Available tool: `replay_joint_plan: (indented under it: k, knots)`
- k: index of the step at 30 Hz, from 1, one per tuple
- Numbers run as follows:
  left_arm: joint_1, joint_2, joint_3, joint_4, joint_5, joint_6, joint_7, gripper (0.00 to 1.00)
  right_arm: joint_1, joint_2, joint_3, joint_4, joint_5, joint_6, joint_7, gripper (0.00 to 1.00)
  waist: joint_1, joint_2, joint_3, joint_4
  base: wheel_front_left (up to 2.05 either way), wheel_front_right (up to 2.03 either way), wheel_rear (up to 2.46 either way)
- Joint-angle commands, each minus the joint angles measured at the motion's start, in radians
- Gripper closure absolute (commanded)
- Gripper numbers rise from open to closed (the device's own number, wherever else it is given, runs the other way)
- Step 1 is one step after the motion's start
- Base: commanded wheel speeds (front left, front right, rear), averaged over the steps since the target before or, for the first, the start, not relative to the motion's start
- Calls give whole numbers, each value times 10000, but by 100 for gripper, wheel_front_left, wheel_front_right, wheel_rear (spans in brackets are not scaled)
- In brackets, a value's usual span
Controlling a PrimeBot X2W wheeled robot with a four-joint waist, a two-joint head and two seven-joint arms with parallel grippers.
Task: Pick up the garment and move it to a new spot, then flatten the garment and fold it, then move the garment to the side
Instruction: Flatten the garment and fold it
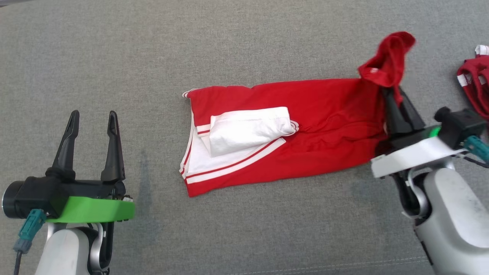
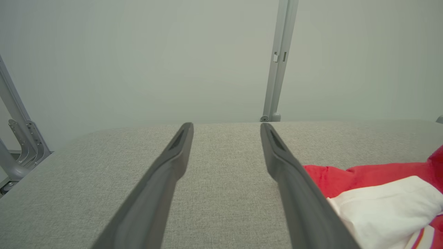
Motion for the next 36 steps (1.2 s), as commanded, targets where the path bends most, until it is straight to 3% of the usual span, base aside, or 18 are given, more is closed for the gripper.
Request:
replay_joint_plan:
  k: [1, 6, 12, 23, 24, 25, 26, 36]
  knots:
    - [-168, -22, 4, 24, 11, -31, -21, 0, -235, 161, 488, -164, -61, -4, 55, 100, 0, -1, -4, 25, 0, 0, 0]
    - [-231, -119, -50, 38, 49, -49, -20, 0, -824, 1032, 2281, -339, 131, -2, 358, 100, 0, -1, 39, 172, 0, 0, 0]
    - [-298, -260, -89, 81, 89, -136, -20, 0, -1436, 2029, 3928, 467, 615, -2, 254, 100, 0, -1, 178, 416, 0, 0, 0]
    - [-503, -496, -122, 280, 242, -316, -22, 0, -2278, 2298, 5747, 2011, 1940, -1, -25, 100, 0, -1, 377, 680, 0, 0, 0]
    - [-524, -511, -116, 299, 263, -323, -20, 0, -2348, 2302, 5790, 2014, 2012, -1, -18, 63, 0, -1, 386, 682, 0, 0, 0]
    - [-538, -520, -105, 319, 268, -330, -20, 0, -2390, 2306, 5818, 1972, 2050, -1, -15, 18, 0, -1, 389, 682, 0, 0, 0]
    - [-536, -534, -92, 332, 283, -339, -20, 0, -2433, 2306, 5816, 1856, 2019, -1, -17, 0, 0, -1, 387, 677, 0, 0, 0]
    - [-292, -594, 136, 363, 373, -384, -20, 0, -2150, 2303, 5353, -36, 1021, -2, -14, 0, 0, -1, 202, 448, 0, 0, 0]
